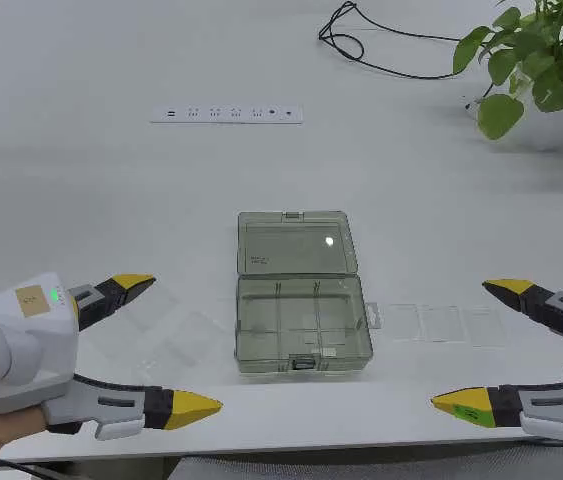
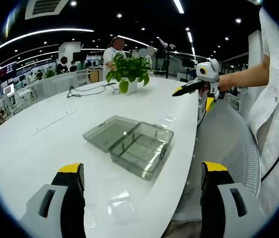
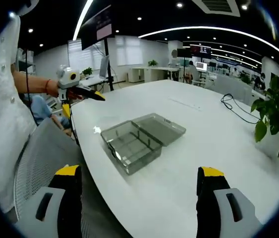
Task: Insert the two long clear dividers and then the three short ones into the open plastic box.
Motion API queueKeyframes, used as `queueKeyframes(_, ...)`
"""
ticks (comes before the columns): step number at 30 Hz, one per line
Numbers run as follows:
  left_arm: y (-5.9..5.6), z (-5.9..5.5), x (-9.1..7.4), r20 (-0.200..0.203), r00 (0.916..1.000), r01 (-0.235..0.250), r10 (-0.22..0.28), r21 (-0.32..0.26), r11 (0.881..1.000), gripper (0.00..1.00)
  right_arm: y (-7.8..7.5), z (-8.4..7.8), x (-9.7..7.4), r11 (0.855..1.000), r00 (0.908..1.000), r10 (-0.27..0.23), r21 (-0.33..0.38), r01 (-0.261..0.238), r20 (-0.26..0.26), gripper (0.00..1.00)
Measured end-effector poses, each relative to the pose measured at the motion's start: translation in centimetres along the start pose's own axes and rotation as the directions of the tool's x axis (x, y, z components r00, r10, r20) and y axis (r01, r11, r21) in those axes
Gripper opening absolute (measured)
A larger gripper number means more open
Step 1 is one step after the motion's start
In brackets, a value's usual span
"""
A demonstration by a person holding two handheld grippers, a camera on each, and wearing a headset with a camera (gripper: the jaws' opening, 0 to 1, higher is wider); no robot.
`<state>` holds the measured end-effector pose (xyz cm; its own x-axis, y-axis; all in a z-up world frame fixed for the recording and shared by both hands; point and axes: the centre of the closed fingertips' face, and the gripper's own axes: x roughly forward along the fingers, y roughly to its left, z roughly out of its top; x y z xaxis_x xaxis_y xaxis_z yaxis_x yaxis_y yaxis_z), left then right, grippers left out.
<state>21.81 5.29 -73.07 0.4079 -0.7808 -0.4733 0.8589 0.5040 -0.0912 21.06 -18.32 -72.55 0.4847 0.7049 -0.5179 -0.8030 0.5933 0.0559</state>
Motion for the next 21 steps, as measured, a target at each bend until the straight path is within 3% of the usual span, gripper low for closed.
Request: queueKeyframes(21, 0.01, 0.02, -0.04, 0.0, 1.0, 0.001, -0.001, 0.006, 1.0, 1.0, 0.28, 0.07, 0.01, 1.0, 1.0, 0.006, -0.008, -0.006, 0.0, 0.97)
